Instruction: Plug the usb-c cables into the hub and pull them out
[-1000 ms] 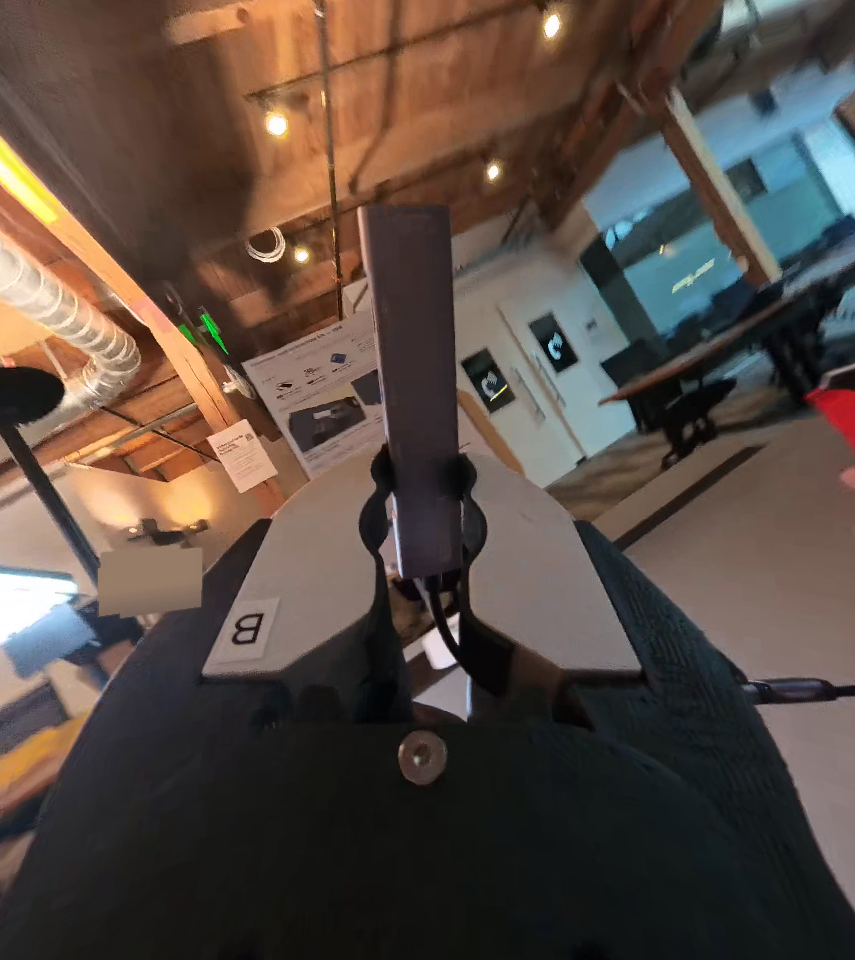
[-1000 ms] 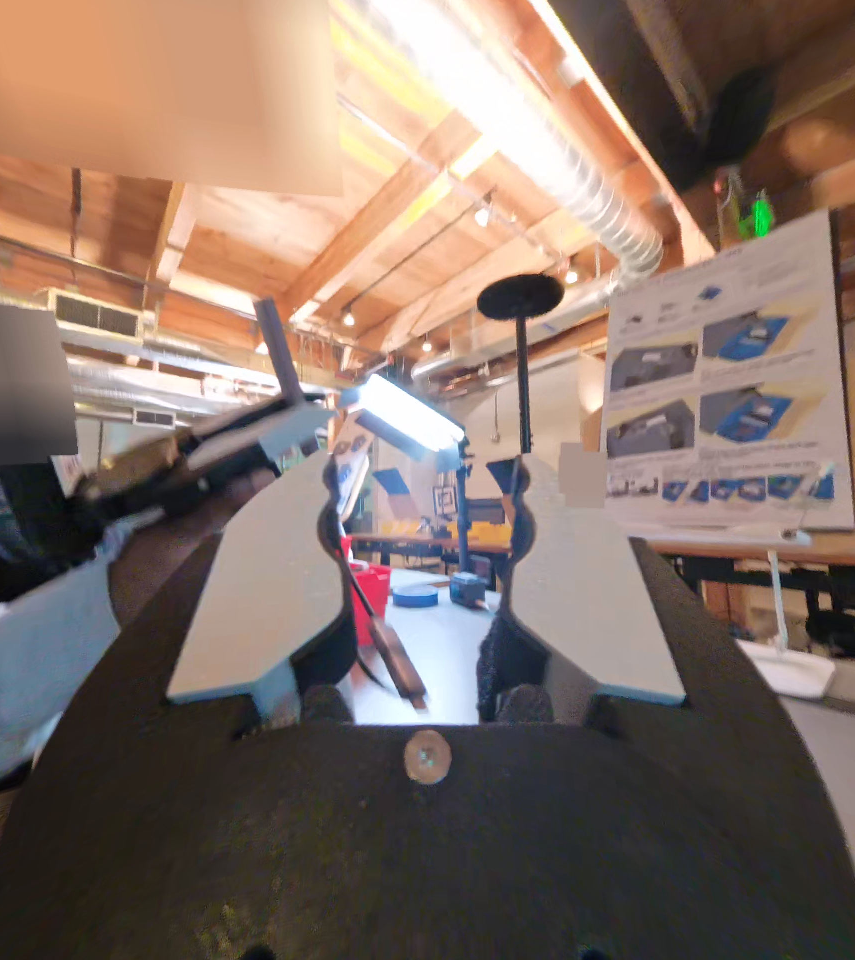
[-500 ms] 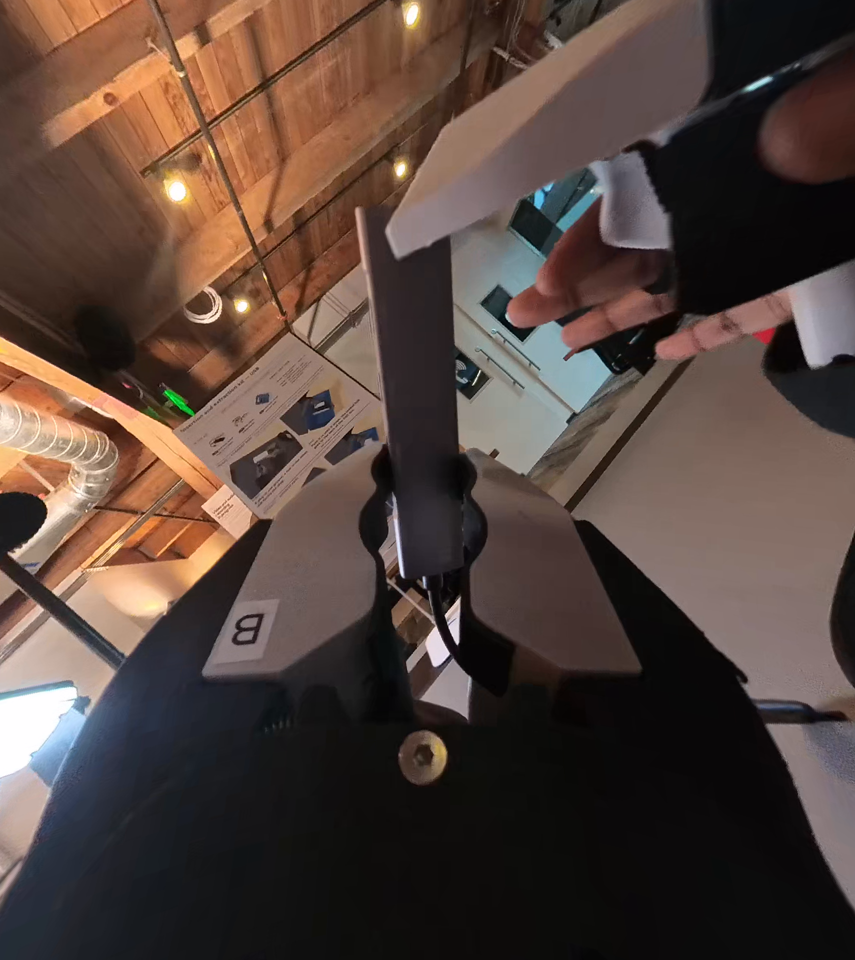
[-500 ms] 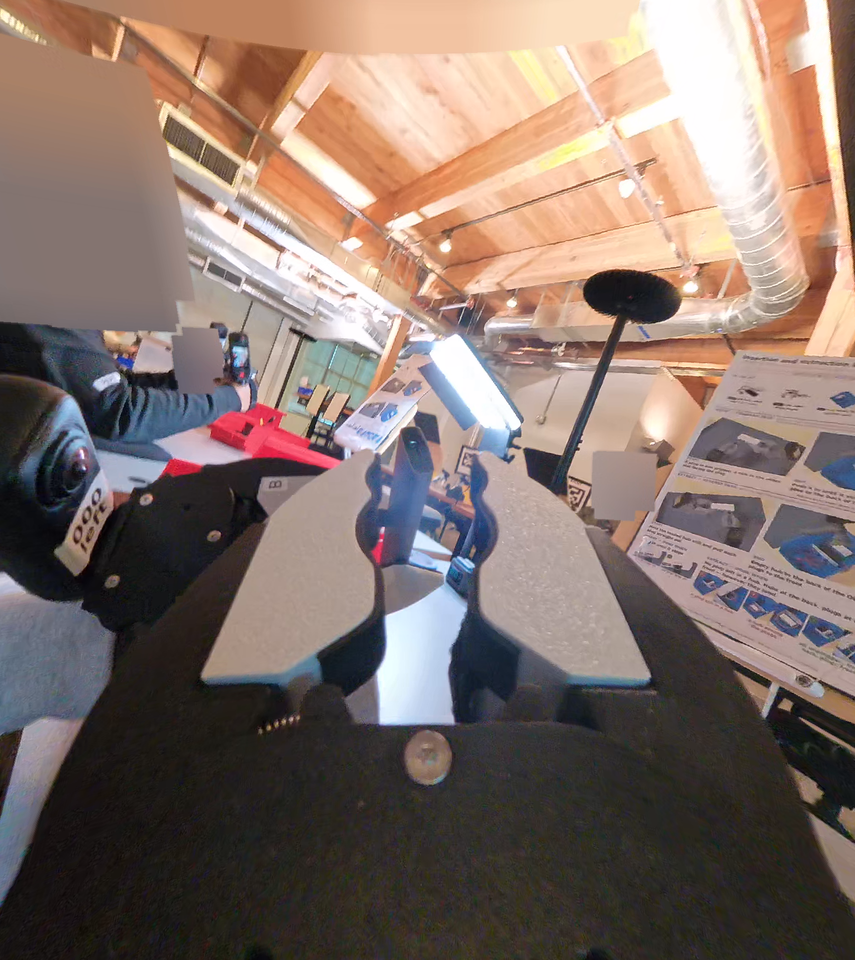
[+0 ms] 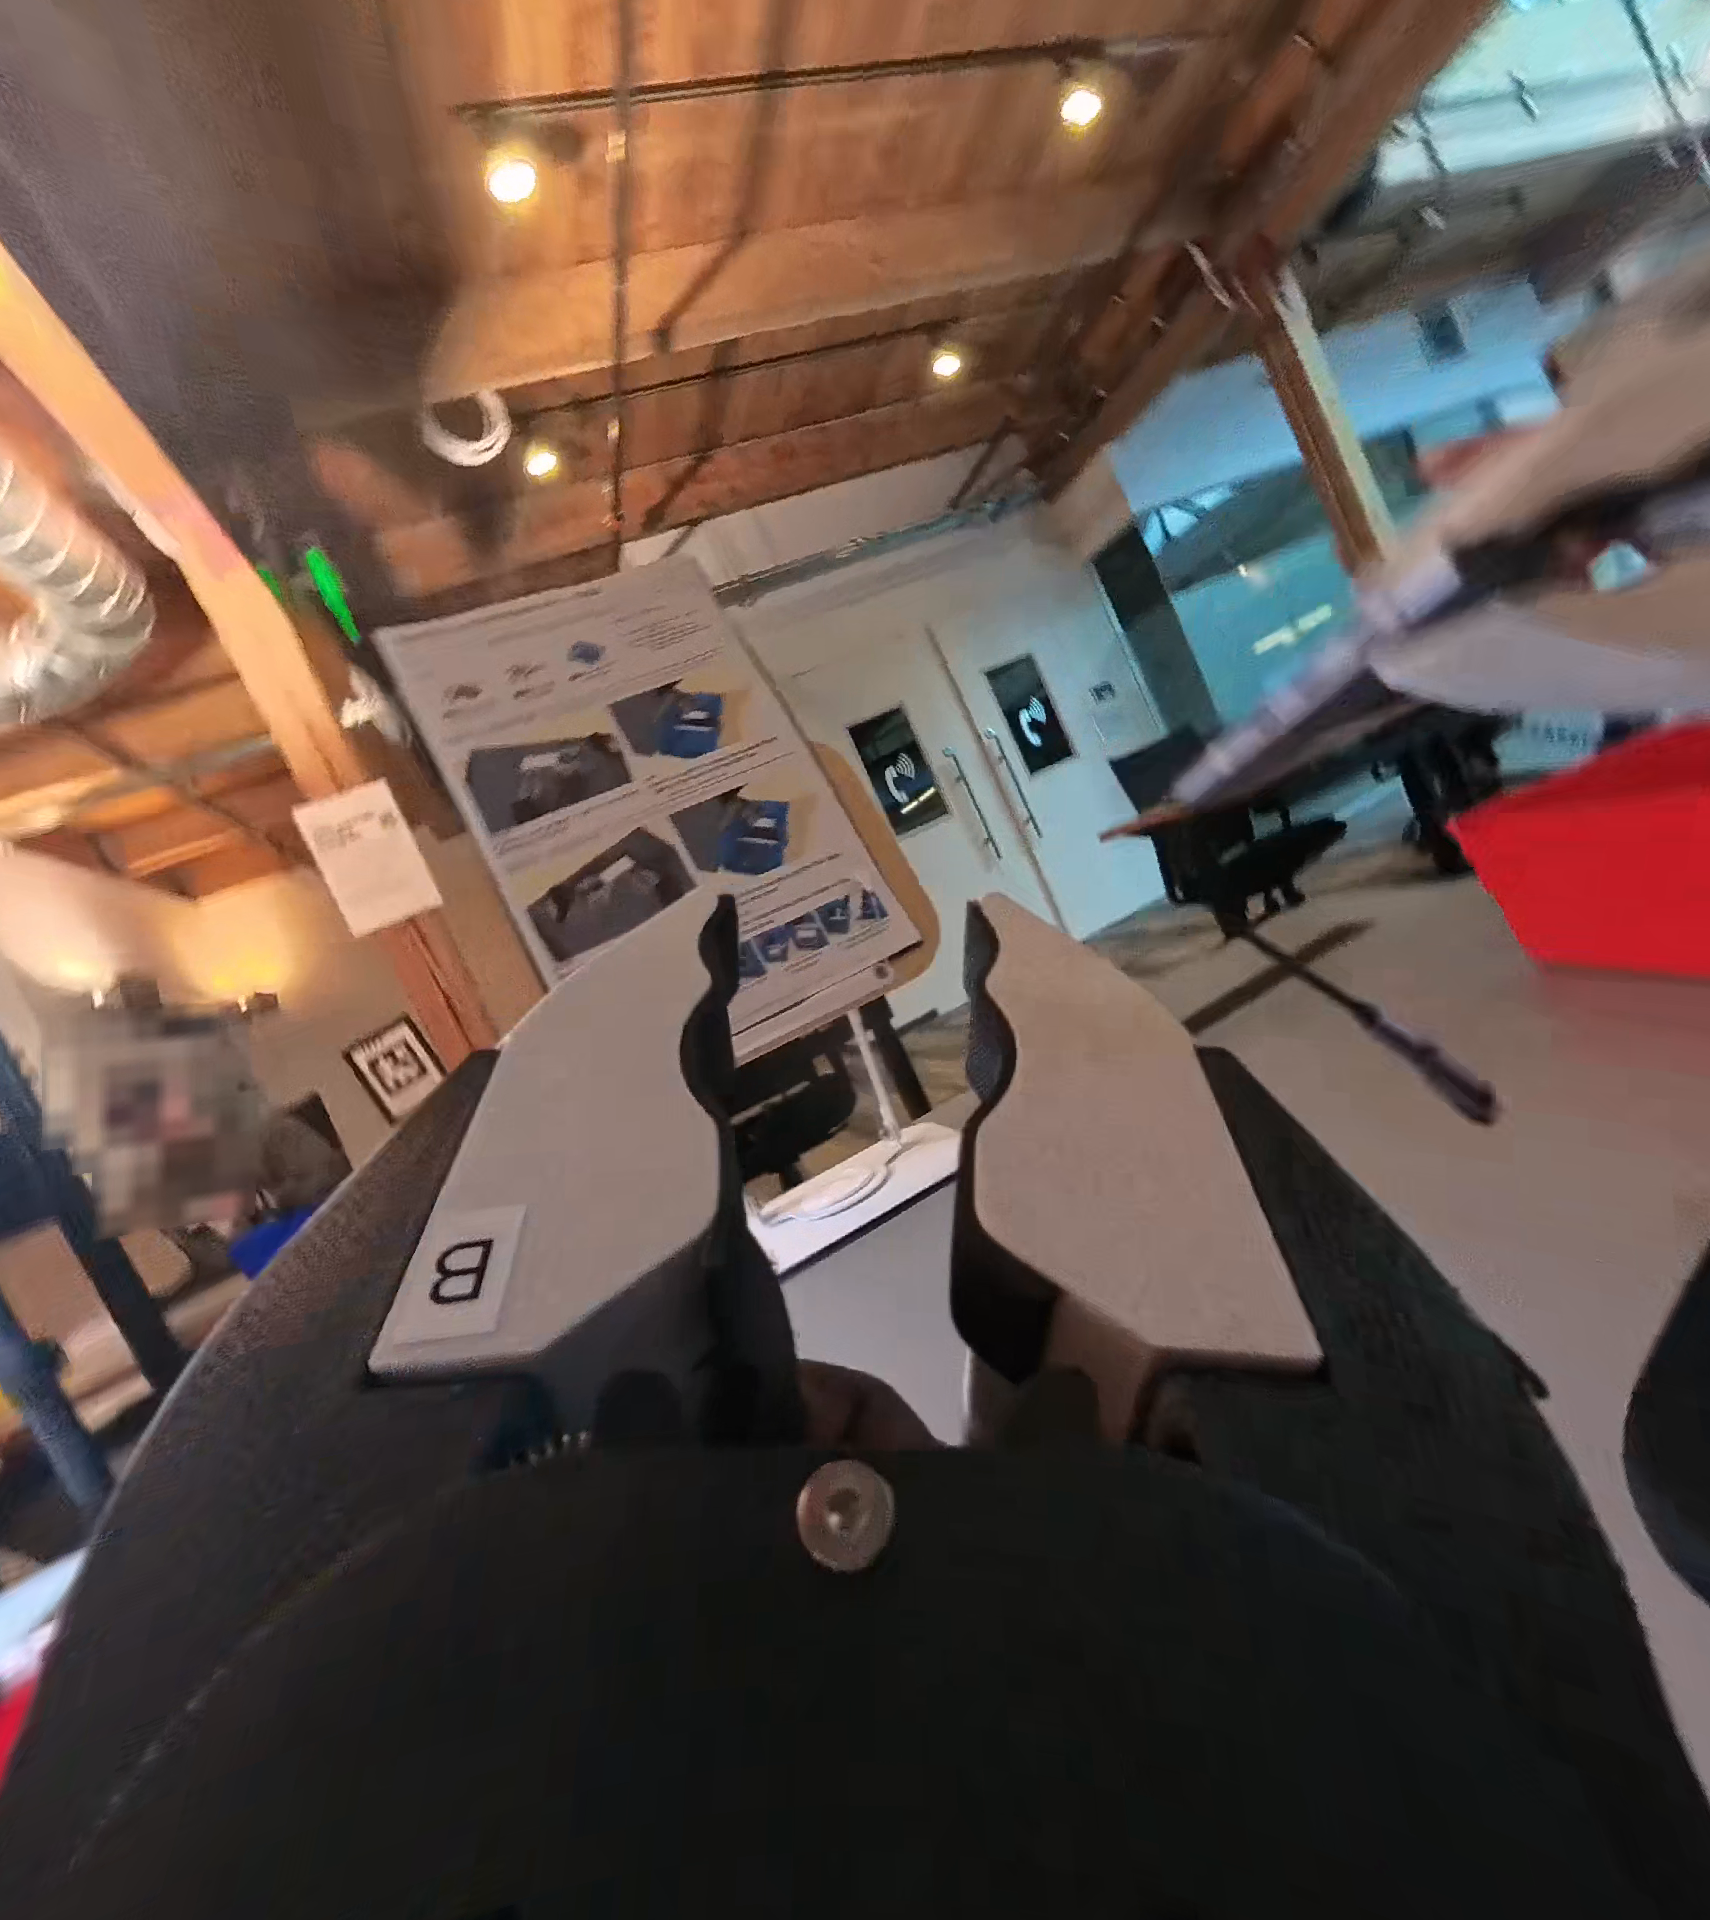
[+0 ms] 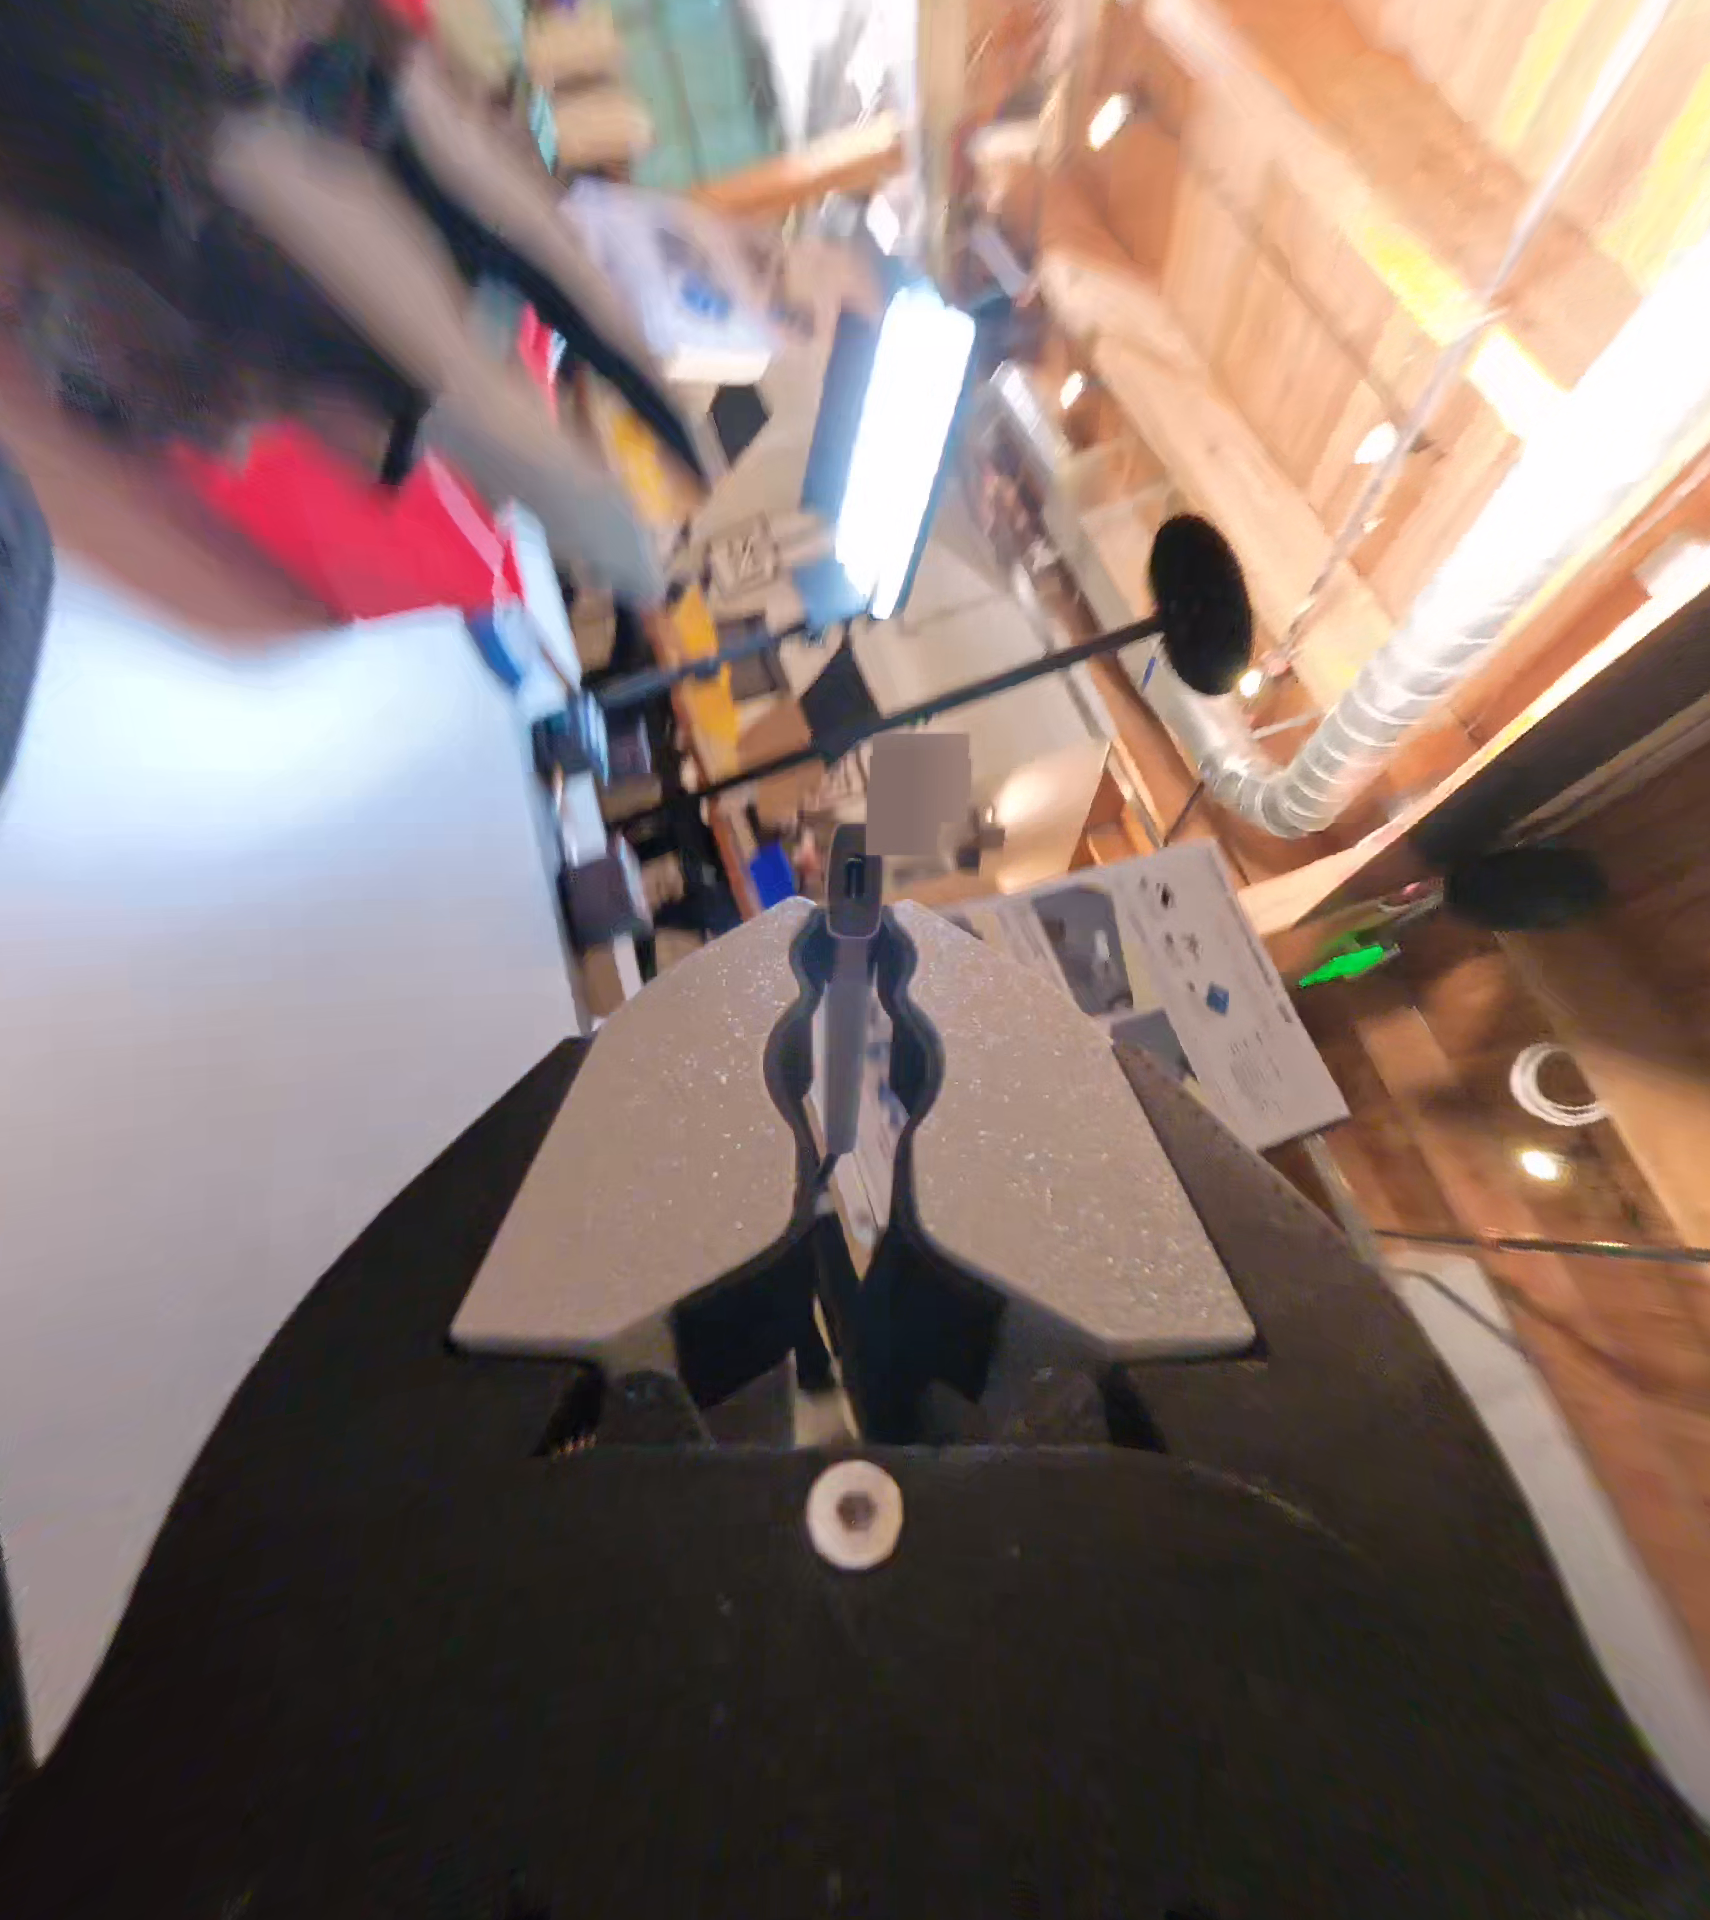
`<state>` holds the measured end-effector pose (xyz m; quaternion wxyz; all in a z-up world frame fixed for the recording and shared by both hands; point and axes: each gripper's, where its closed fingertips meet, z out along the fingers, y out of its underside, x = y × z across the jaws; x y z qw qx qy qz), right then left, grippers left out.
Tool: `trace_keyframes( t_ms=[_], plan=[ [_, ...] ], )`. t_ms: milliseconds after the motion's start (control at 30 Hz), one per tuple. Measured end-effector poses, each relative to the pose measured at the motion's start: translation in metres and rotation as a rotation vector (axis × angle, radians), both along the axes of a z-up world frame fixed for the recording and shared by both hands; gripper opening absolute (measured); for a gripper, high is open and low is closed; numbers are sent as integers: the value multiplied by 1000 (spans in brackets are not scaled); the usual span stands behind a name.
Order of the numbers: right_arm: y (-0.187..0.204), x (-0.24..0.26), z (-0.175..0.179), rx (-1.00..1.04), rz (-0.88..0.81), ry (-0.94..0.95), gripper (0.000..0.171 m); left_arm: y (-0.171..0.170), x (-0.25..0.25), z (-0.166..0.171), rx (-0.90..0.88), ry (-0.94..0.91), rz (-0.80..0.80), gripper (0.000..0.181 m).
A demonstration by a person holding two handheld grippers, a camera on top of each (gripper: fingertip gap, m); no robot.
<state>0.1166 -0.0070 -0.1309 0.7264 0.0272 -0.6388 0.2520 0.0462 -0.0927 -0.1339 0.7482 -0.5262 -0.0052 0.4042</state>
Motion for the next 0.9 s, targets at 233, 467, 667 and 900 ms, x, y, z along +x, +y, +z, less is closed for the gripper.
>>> trace_keyframes(
  t_ms=[233, 467, 667, 900],
  plan=[
    [17, -1, -134, 146, -212, -539, 9, -63, -41, 20, 240, -183, 11, 37],
    [2, 20, -192, -122, -210, -825, 23, -81, -57, 17, 243, -206, 55, 35],
    [-2, 18, -172, -399, -105, -807, 46, -82, -60, 12, 280, -255, -33, 40],
    [21, 17, -88, -1005, 278, -461, 92, -53, -57, -11, 182, -372, -200, 53]
  ],
)
